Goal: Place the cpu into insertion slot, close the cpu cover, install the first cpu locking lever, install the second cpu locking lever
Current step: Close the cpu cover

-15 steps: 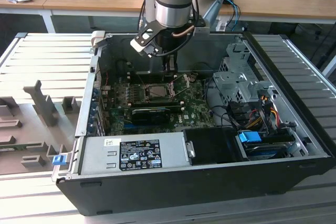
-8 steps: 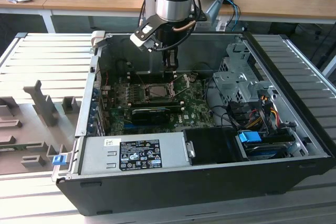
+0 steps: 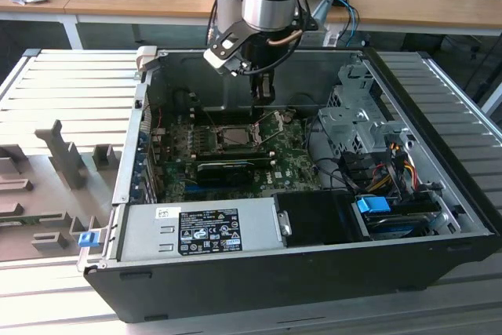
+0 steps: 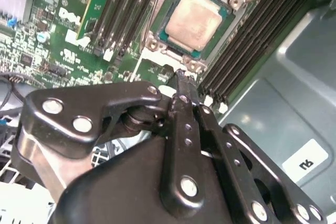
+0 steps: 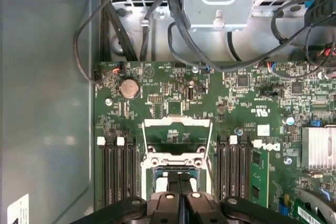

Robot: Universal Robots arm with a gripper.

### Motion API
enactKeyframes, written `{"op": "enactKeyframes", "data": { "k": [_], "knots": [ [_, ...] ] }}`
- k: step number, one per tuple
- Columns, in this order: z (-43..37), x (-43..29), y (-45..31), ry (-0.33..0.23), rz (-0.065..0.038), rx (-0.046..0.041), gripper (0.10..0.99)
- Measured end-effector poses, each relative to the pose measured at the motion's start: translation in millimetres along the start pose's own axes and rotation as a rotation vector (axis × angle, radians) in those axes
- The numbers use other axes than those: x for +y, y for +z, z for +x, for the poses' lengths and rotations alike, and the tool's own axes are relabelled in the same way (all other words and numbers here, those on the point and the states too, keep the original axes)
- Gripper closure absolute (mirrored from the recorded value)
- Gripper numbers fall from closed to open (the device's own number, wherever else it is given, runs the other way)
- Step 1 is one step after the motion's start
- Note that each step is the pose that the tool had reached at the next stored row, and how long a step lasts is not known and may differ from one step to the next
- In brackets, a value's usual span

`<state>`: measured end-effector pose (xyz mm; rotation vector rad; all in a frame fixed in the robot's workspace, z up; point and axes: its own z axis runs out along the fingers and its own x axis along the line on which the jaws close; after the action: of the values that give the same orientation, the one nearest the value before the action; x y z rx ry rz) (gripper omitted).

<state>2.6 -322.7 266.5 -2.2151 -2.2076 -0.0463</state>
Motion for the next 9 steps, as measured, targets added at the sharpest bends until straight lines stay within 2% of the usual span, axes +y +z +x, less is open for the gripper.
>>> {"op": "enactKeyframes", "data": {
  "k": [1, 2, 4, 6, 9],
  "knots": [
    [0.0, 2.6, 0.0, 0.0, 0.0, -0.0001, 0.98],
    [0.0, 13.6, 0.0, 0.0, 0.0, -0.0002, 0.98],
    [0.0, 22.1, 0.1, 0.0, 0.0, -0.0002, 0.98],
    [0.1, 34.7, 0.7, 0.0, 0.0, 0.0, 0.98],
    [0.1, 43.5, 1.7, -0.002, -0.001, 0.0004, 0.98]
  ]
}}
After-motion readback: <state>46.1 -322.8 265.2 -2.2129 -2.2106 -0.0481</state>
